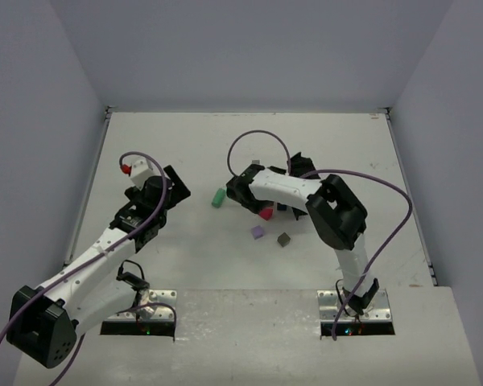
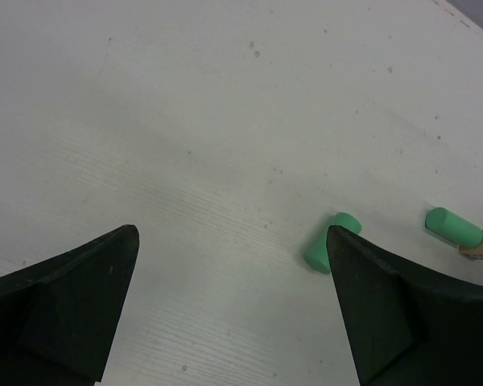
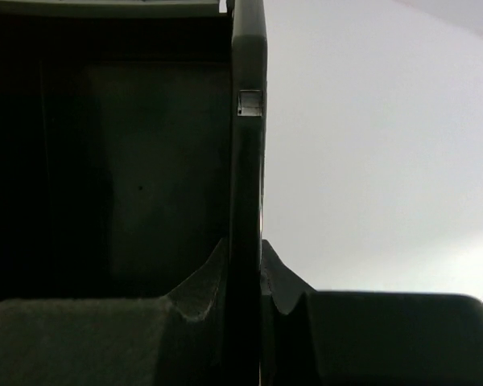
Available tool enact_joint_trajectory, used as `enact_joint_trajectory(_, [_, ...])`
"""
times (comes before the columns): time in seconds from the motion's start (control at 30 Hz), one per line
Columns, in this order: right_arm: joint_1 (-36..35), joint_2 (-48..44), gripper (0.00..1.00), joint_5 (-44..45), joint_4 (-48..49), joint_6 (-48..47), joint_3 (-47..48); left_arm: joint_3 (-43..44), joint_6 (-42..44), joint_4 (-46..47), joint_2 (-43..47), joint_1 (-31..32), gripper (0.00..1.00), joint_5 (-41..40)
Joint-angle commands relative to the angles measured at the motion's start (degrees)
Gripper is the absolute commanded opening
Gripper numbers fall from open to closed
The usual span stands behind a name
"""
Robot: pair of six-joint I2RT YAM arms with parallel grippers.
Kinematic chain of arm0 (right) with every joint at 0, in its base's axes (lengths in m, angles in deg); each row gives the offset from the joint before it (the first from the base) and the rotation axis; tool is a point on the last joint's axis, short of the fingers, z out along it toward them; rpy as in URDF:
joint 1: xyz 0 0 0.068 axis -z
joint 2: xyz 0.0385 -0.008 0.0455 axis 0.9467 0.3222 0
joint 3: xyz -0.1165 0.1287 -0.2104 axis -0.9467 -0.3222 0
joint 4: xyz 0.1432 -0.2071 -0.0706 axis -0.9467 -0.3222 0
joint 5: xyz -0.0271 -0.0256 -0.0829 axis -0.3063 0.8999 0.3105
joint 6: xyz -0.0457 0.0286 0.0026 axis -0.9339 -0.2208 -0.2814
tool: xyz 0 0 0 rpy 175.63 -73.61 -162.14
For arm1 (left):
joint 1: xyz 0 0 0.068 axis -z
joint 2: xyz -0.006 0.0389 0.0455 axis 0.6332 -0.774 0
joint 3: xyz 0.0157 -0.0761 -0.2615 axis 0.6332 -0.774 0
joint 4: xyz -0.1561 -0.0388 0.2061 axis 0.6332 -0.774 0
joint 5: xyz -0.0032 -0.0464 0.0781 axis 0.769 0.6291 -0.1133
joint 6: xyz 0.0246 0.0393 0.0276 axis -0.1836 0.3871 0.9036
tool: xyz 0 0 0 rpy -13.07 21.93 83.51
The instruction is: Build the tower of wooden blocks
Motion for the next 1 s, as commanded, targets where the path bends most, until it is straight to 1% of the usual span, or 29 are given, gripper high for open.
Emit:
enact_joint_trajectory(0.0, [0.3, -9.5, 0.05, 10.2, -9.9, 13.4, 2.5, 1.3, 0.9, 2.7, 1.0, -0.1, 1.00, 0.7])
enact_joint_trajectory(0.03, [0.6, -10.2, 0.06, 10.4, -9.8, 13.9, 3.1, 1.3, 0.9, 2.8, 1.0, -0.1, 1.00, 0.9])
enact_joint_trajectory(0.1, [0.9, -12.1, 0.06, 10.3, -9.9, 18.4, 3.9, 1.2, 1.0, 4.1, 0.6, -0.1, 1.00, 0.9])
enact_joint_trajectory(0.13, [1.0, -13.2, 0.05, 10.2, -9.9, 22.9, 5.1, 1.0, 1.1, 6.6, -0.1, -0.1, 1.00, 0.1])
enact_joint_trajectory(0.17, [1.0, -14.0, 0.02, 10.3, -9.9, 30.3, 7.1, 0.8, 1.2, 9.8, -1.0, -0.2, 1.00, -1.5])
enact_joint_trajectory(0.2, [1.2, -15.3, 0.01, 9.8, -9.9, 35.4, 7.9, 0.8, 1.9, 15.0, -3.3, -0.5, 1.00, -3.8])
enact_joint_trajectory(0.23, [1.3, -16.6, 0.00, 9.0, -9.9, 40.2, 7.9, 1.5, 3.5, 20.1, -6.8, -1.5, 1.00, -5.6])
enact_joint_trajectory(0.27, [1.4, -17.5, 0.00, 8.2, -9.9, 46.3, 7.3, 3.7, 6.8, 23.0, -12.0, -4.1, 1.00, -5.6])
enact_joint_trajectory(0.3, [1.5, -18.8, 0.00, 8.2, -9.9, 49.3, 5.8, 8.6, 7.3, 19.9, -18.4, -8.5, 1.00, -4.1])
enact_joint_trajectory(0.33, [1.7, -20.0, 0.00, 8.2, -9.9, 52.0, 4.3, 14.7, 6.8, 15.6, -24.7, -13.1, 0.99, 1.0])
enact_joint_trajectory(0.37, [1.9, -21.2, 0.00, 8.1, -9.9, 54.6, 3.0, 22.1, 5.0, 10.1, -30.9, -17.8, 0.97, 10.9])
enact_joint_trajectory(0.4, [2.2, -21.9, 0.03, 8.1, -9.9, 55.9, 1.4, 27.4, 5.7, 9.0, -35.6, -20.4, 0.97, 16.9])
enact_joint_trajectory(0.43, [2.5, -22.9, 0.05, 8.3, -9.8, 57.5, 0.2, 32.3, 7.1, 8.3, -39.5, -22.2, 0.97, 20.8])
enact_joint_trajectory(0.47, [3.1, -24.0, 0.07, 8.2, -9.8, 59.8, -0.4, 36.0, 8.8, 7.4, -41.9, -22.7, 0.98, 20.6])
enact_joint_trajectory(0.5, [3.9, -24.6, 0.10, 7.7, -9.9, 62.2, -1.0, 37.5, 9.2, 6.3, -43.9, -22.8, 1.00, 18.8])
enact_joint_trajectory(0.53, [4.7, -26.2, 0.10, 7.2, -9.8, 64.2, -1.2, 38.1, 9.7, 6.3, -45.2, -23.3, 1.00, 18.4])
enact_joint_trajectory(0.6, [6.7, -28.2, 0.09, 6.0, -9.8, 68.2, -1.8, 38.5, 10.3, 7.5, -48.2, -23.7, 1.00, 22.1])
enact_joint_trajectory(0.63, [7.7, -29.0, 0.07, 5.2, -9.8, 70.5, -2.1, 39.0, 10.1, 7.0, -50.2, -24.1, 1.00, 23.9])
enact_joint_trajectory(0.7, [8.3, -30.1, 0.00, 4.3, -9.7, 75.2, -2.8, 40.7, 9.1, 3.9, -53.2, -25.3, 0.99, 23.5])
enact_joint_trajectory(0.73, [8.5, -30.4, 0.00, 3.1, -9.4, 78.1, -3.4, 41.2, 8.7, 2.9, -54.3, -25.3, 0.97, 23.2])
enact_joint_trajectory(0.77, [9.0, -30.4, 0.00, 1.4, -8.7, 78.9, -3.7, 41.5, 8.3, 2.2, -54.9, -25.4, 0.96, 23.2])
enact_joint_trajectory(0.83, [10.0, -29.2, 0.00, -0.6, -7.1, 78.8, -2.9, 41.2, 8.3, 1.8, -55.6, -25.4, 0.95, 24.0])
enact_joint_trajectory(0.87, [10.5, -28.3, 0.00, -2.4, -6.1, 77.5, -2.2, 41.0, 8.3, 1.5, -55.7, -25.4, 0.93, 23.9])
enact_joint_trajectory(0.93, [11.4, -26.9, 0.00, -6.6, -0.7, 72.6, -1.2, 40.9, 8.0, -0.1, -55.8, -25.4, 0.85, 22.7])
enact_joint_trajectory(0.97, [11.8, -26.5, 0.00, -7.2, 0.9, 70.7, -1.0, 41.0, 7.8, -0.7, -55.8, -25.4, 0.81, 21.7])
